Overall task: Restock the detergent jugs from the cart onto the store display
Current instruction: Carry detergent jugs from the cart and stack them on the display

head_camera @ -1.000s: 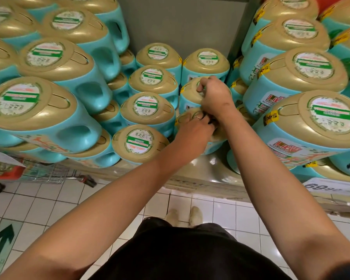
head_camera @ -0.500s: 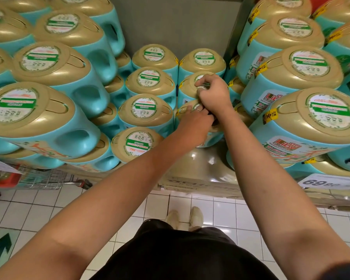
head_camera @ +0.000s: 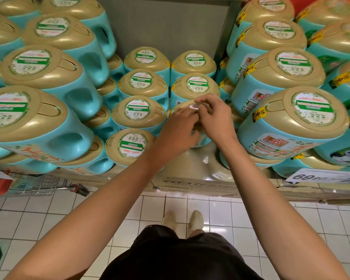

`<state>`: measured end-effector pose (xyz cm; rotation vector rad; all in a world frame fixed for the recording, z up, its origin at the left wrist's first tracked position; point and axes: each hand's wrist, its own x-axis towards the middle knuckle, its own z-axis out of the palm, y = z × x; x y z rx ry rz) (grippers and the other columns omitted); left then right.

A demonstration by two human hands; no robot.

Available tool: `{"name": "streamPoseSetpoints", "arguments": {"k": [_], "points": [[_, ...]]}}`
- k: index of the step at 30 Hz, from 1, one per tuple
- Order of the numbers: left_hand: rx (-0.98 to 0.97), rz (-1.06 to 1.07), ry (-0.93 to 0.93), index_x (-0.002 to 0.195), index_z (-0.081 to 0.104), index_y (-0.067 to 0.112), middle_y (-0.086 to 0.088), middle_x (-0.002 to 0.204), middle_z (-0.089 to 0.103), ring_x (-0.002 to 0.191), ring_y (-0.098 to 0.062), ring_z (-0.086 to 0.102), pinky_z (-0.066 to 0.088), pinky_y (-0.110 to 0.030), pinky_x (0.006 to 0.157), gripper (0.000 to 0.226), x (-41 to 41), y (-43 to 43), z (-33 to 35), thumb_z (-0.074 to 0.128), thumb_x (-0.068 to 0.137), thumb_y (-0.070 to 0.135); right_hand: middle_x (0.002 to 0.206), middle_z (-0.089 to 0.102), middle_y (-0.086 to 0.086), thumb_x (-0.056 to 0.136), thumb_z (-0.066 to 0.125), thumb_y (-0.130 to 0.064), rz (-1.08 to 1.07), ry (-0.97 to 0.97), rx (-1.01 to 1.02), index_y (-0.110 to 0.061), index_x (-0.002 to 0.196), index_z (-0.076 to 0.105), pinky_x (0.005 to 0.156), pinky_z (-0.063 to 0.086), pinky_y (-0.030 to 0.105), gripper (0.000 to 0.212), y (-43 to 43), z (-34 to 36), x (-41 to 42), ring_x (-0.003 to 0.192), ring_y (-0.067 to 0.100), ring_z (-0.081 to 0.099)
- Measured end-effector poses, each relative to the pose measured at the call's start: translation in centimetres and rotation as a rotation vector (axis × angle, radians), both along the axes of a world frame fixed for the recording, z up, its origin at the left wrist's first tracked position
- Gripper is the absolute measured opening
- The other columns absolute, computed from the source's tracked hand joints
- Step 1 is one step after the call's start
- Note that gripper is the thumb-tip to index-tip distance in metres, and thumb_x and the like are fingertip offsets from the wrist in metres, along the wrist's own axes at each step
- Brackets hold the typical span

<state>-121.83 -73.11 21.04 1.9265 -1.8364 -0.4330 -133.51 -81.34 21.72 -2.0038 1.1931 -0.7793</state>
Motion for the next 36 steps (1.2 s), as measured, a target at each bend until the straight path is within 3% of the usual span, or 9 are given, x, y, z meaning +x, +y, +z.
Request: {"name": "streamPoseSetpoints", "arguments": {"k": [3, 7, 11, 13, 17, 25, 28, 33, 36], "points": [[-0.154, 0.157, 0.273, 0.120, 0.071, 0.016, 0.001, 0.117, 0.070, 0.111, -0.020, 0.062, 0.049, -0.036, 0.095, 0.028, -0.2, 3.1, 0.8, 0.068, 0.092, 0.014, 0.111, 0.067, -0.005, 0.097, 0.059, -0.010, 0.031, -0.049, -0.035, -0.016, 0.114, 0.071, 0.087, 0.045, 0.011, 0.022, 2.5, 1.0, -2.5, 0.100, 0.004, 0.060], [-0.156, 0.383, 0.636, 0.107, 0.074, 0.024, 0.014, 0.105, 0.075, 0.101, -0.003, 0.068, 0.058, -0.030, 0.087, 0.015, -0.8, 7.3, 1.7, 0.067, 0.093, 0.021, 0.115, 0.065, -0.007, 0.097, 0.062, -0.011, 0.138, -0.029, -0.064, -0.018, 0.117, 0.067, 0.087, 0.042, 0.007, 0.022, 6.4, 1.4, -6.5, 0.103, 0.002, 0.058], [-0.192, 0.516, 0.877, 0.100, 0.073, 0.029, 0.008, 0.102, 0.078, 0.102, -0.027, 0.071, 0.056, -0.044, 0.091, 0.016, -3.1, 12.7, 1.1, 0.060, 0.092, 0.024, 0.116, 0.067, -0.008, 0.098, 0.064, -0.011, 0.285, -0.044, 0.019, -0.020, 0.118, 0.068, 0.092, 0.050, 0.021, 0.023, 10.2, -0.2, -11.1, 0.107, 0.007, 0.063], [-0.236, 0.592, 0.964, 0.101, 0.074, 0.026, 0.001, 0.103, 0.079, 0.104, -0.035, 0.071, 0.058, -0.041, 0.088, 0.018, -5.0, 15.6, 0.5, 0.059, 0.094, 0.019, 0.113, 0.069, -0.010, 0.098, 0.064, -0.008, 0.327, -0.075, 0.077, -0.019, 0.116, 0.069, 0.092, 0.054, 0.028, 0.021, 10.9, -1.3, -13.6, 0.107, 0.008, 0.066], [-0.307, 0.765, 1.008, 0.100, 0.076, 0.028, -0.005, 0.104, 0.079, 0.099, -0.025, 0.073, 0.058, -0.030, 0.082, 0.021, -10.3, 21.3, -0.7, 0.059, 0.095, 0.017, 0.110, 0.070, -0.015, 0.100, 0.064, -0.008, 0.398, -0.078, 0.185, -0.021, 0.112, 0.070, 0.087, 0.055, 0.024, 0.020, 12.2, -2.5, -18.8, 0.105, 0.007, 0.067], [-0.466, 1.054, 1.068, 0.107, 0.076, 0.022, -0.008, 0.105, 0.076, 0.098, -0.027, 0.074, 0.061, -0.031, 0.083, 0.019, -21.5, 32.5, -2.7, 0.060, 0.097, 0.020, 0.114, 0.068, -0.010, 0.103, 0.060, -0.010, 0.688, 0.027, 0.248, -0.023, 0.111, 0.069, 0.089, 0.053, 0.024, 0.017, 16.5, -2.3, -25.4, 0.107, 0.010, 0.067], [-0.500, 1.185, 1.062, 0.109, 0.075, 0.020, -0.007, 0.106, 0.077, 0.098, -0.027, 0.074, 0.062, -0.031, 0.083, 0.019, -24.5, 38.4, -3.5, 0.059, 0.101, 0.017, 0.111, 0.069, -0.013, 0.104, 0.060, -0.014, 0.794, 0.067, 0.304, -0.033, 0.109, 0.068, 0.089, 0.052, 0.021, 0.022, 20.1, -2.8, -25.1, 0.106, 0.009, 0.067], [-0.550, 1.453, 1.047, 0.107, 0.075, 0.021, -0.008, 0.105, 0.077, 0.097, -0.028, 0.074, 0.061, -0.031, 0.082, 0.025, -27.6, 49.6, -5.1, 0.054, 0.105, 0.007, 0.108, 0.073, -0.017, 0.103, 0.060, -0.011, 0.939, 0.166, 0.443, -0.042, 0.103, 0.069, 0.087, 0.055, 0.028, 0.033, 28.5, -4.4, -21.7, 0.103, 0.008, 0.069], [-0.605, 1.607, 1.026, 0.106, 0.075, 0.019, -0.009, 0.100, 0.077, 0.094, -0.030, 0.074, 0.060, -0.034, 0.082, 0.024, -27.9, 57.1, -5.9, 0.054, 0.104, 0.006, 0.107, 0.074, -0.015, 0.103, 0.058, 0.000, 1.029, 0.175, 0.490, -0.031, 0.102, 0.071, 0.089, 0.057, 0.032, 0.034, 34.5, -5.0, -17.7, 0.102, 0.010, 0.070]]}}
